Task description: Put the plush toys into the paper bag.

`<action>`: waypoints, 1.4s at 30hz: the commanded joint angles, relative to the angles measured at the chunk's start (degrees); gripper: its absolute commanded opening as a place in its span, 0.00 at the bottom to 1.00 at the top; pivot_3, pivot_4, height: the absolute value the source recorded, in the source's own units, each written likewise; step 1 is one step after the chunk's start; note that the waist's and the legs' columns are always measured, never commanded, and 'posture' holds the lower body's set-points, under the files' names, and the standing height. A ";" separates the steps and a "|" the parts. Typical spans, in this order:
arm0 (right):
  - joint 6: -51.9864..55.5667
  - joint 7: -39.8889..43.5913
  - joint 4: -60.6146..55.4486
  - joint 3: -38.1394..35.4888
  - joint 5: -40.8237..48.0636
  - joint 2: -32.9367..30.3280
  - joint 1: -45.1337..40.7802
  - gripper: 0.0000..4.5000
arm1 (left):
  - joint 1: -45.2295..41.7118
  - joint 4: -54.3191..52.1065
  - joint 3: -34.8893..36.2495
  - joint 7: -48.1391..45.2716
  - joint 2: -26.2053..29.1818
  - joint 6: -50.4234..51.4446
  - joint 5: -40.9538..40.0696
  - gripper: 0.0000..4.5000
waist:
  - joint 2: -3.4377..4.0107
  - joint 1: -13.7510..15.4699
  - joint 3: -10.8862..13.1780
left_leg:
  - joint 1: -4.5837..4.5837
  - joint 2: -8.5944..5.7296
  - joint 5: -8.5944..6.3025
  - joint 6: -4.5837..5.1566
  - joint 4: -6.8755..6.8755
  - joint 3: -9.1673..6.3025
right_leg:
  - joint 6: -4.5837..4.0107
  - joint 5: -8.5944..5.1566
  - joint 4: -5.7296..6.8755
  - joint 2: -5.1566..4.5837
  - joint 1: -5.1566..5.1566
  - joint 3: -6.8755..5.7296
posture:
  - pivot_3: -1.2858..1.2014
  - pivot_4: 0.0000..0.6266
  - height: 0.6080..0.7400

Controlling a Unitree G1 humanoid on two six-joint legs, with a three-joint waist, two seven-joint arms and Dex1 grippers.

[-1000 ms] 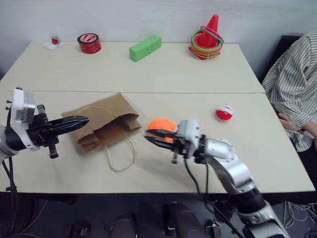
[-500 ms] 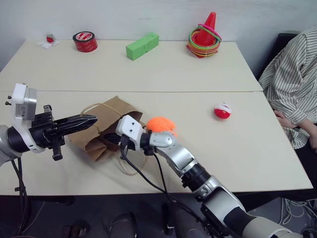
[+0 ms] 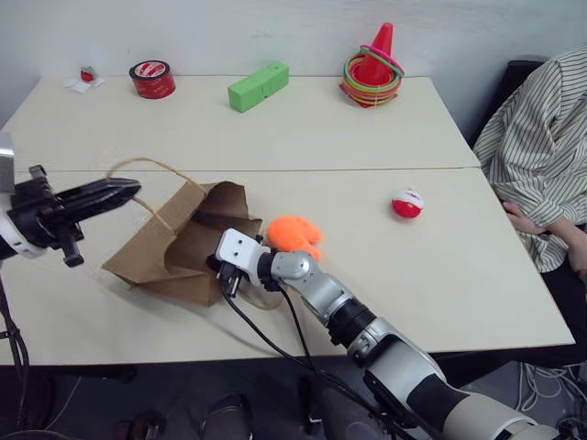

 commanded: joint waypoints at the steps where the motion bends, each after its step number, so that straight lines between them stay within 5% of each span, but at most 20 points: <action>1: 3.12 0.72 1.86 0.67 -2.18 -0.88 2.47 0.01 | -4.47 3.26 3.90 0.67 2.22 -0.87 -0.44 0.00 | -0.05 0.03 -0.03 | -0.01 0.00 0.00 0.00 0.00 0.00 | 0.00 0.00 0.00 0.00 0.00 -0.01 | 0.52 0.24 1.00; 13: 5.54 10.42 -11.95 -9.73 12.66 -0.16 5.28 0.04 | -2.94 -1.16 -0.12 -0.43 -1.88 0.06 -0.87 0.00 | -0.05 0.21 -0.01 | -0.12 0.02 -0.02 0.00 -0.03 -0.01 | 0.00 0.00 -0.04 0.00 -0.05 -0.03 | 0.52 0.24 1.00; 21: 14.26 25.80 -40.26 -17.34 28.58 -16.13 14.28 0.61 | -0.45 -4.15 -3.45 -0.89 -4.56 -0.47 0.55 0.00 | -0.02 0.66 0.01 | -0.16 0.03 -0.08 0.00 -0.13 -0.06 | 0.01 0.00 -0.27 0.02 -0.03 -0.07 | 0.52 0.24 1.00; 27: 17.13 21.47 -40.42 -20.62 22.62 -28.46 13.96 1.00 | -0.67 -3.10 -4.09 -2.52 -3.63 -1.17 1.81 0.00 | 0.03 0.38 0.05 | -0.11 0.02 -0.09 0.02 -0.11 -0.03 | 0.02 0.00 -0.25 0.03 -0.02 -0.03 | 0.52 0.24 1.00; 36: 19.32 19.21 -27.90 -14.05 15.71 -25.93 8.46 1.00 | -1.82 -2.10 -5.50 -3.94 -3.51 -2.15 3.94 0.00 | 0.06 0.05 0.06 | -0.11 0.03 -0.07 0.01 -0.12 0.01 | 0.02 0.00 -0.25 0.08 -0.05 0.03 | 0.52 0.24 1.00; 42: 16.72 20.90 -20.79 -13.75 15.26 -23.30 4.30 0.62 | -2.47 -2.19 -5.87 -4.40 -3.24 -2.31 4.66 0.00 | 0.06 0.23 0.06 | -0.12 0.04 -0.08 0.02 -0.06 0.04 | 0.03 0.01 -0.26 0.07 -0.04 0.04 | 0.52 0.24 1.00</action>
